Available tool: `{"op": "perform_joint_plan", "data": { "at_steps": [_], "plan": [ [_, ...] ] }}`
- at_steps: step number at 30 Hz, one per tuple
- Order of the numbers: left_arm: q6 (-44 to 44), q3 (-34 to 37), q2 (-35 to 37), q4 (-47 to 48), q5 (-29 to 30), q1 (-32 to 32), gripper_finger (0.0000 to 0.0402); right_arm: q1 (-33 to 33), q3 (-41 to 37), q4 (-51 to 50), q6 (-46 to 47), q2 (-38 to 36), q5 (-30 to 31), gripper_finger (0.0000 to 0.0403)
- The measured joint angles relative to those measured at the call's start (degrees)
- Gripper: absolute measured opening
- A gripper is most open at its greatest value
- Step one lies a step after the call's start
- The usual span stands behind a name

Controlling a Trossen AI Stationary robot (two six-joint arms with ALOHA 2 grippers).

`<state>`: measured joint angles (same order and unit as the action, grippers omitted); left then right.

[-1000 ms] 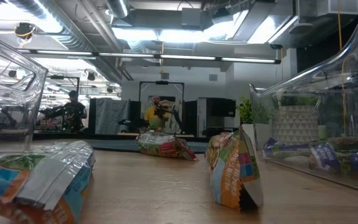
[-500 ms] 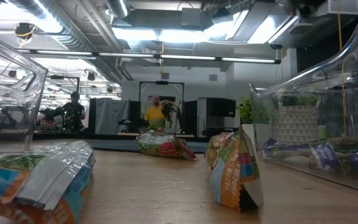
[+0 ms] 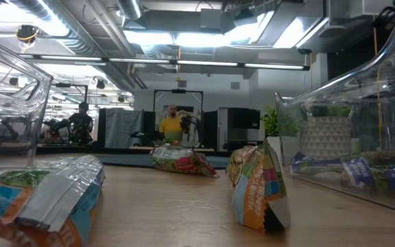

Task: Pick and place Granola Bars by type
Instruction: Put the yellow granola bar into the right transparent bin

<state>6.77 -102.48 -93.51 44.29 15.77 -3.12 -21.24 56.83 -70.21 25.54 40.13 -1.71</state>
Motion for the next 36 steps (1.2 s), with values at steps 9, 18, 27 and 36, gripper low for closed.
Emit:
{"op": "perform_joint_plan", "data": {
  "at_steps": [9,18,27,36],
  "plan": [
    [-0.05,-0.02,0.0,2.0,0.0,1.03,0.0188,-10.2,10.74,-16.74,20.39,12.4,0.63,0.0016],
    [-0.07,-0.09,-1.62,6.21,0.78,3.31,0.0188,-24.08,3.64,-12.19,33.55,20.25,0.59,0.0016],
    [-2.5,-0.08,-3.8,7.25,-1.55,5.83,0.0189,-32.25,-7.06,1.11,47.98,20.8,2.08,0.0018],
    [-4.53,-0.09,-4.81,7.12,-4.13,6.39,0.0185,-32.84,-15.94,12.26,52.72,20.93,-0.85,0.002]
  ]
}}
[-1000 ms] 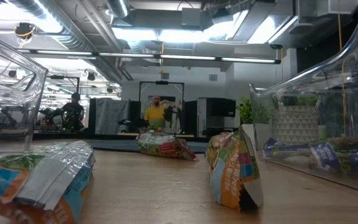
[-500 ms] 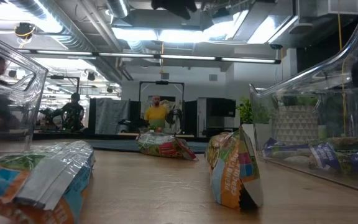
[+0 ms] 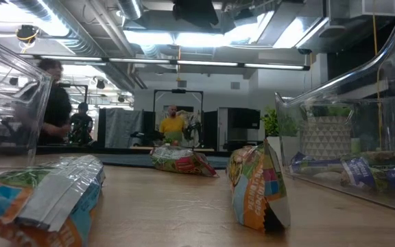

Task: Pick and place Granola Bars by type
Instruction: Put the yellow granola bar into the right transparent bin, then put the red granola bar into the left transparent bin

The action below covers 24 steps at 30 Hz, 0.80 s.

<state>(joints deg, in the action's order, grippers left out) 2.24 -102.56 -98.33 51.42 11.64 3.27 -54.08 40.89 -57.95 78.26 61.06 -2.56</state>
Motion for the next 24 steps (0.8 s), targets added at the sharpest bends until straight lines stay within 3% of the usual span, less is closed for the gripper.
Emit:
{"op": "perform_joint_plan", "data": {
  "at_steps": [12,24],
  "plan": [
    [0.0,0.0,0.0,-0.02,-1.29,-0.22,0.0186,-0.01,-2.76,2.01,2.56,0.0,-0.63,0.0029],
    [-0.08,0.0,0.0,1.22,-1.36,-0.22,0.0182,-0.01,-2.76,1.97,2.56,-0.02,-2.19,0.0144]
  ]
}}
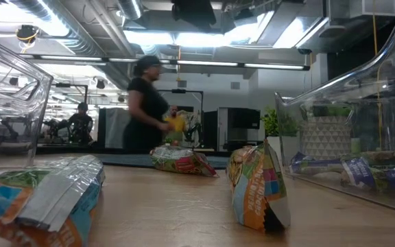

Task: Pick and place Granola Bars by type
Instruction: Put the red granola bar into the left transparent bin

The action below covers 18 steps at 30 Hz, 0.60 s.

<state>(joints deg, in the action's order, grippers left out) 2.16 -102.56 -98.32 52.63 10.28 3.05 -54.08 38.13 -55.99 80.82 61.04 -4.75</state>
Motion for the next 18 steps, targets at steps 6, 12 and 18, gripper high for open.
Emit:
{"op": "perform_joint_plan", "data": {
  "at_steps": [6,12,18],
  "plan": [
    [-3.08,0.0,0.0,4.33,-4.83,-0.13,0.0182,0.0,0.95,-0.97,-0.22,0.0,1.83,0.0159],
    [-3.74,0.02,0.0,7.89,-8.69,-1.7,0.0182,0.0,4.24,-4.09,-3.38,0.0,5.06,0.0147],
    [-6.24,0.02,-2.75,9.7,-9.03,-5.18,0.0181,0.0,8.14,-5.39,-10.83,-0.02,10.1,0.0134]
  ]
}}
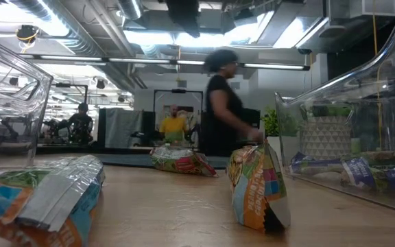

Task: Pick and place Granola Bars by type
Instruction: Put the red granola bar into the left transparent bin

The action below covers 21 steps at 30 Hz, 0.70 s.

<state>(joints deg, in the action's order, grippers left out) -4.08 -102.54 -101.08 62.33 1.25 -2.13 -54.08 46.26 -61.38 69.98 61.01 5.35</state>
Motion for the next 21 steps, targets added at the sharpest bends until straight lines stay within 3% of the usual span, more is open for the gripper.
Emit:
{"op": "perform_joint_plan", "data": {
  "at_steps": [7,15,18,21],
  "plan": [
    [-5.06,0.0,-10.24,3.64,-6.92,-4.04,0.0181,0.08,6.33,-1.86,-12.45,-0.04,11.98,0.013],
    [-9.03,0.04,-21.81,8.3,-13.27,-6.54,0.0182,2.59,11.52,-8.49,-16.69,-0.93,22.25,0.0129],
    [-9.2,0.07,-22.94,8.08,-12.54,-6.47,0.0181,3.77,11.6,-8.5,-17.88,-2.09,22.62,0.0129],
    [-9.14,0.07,-22.93,7.0,-7.5,-6.45,0.0182,4.22,11.6,-8.48,-19.28,-2.97,22.64,0.0129]
  ]
}}
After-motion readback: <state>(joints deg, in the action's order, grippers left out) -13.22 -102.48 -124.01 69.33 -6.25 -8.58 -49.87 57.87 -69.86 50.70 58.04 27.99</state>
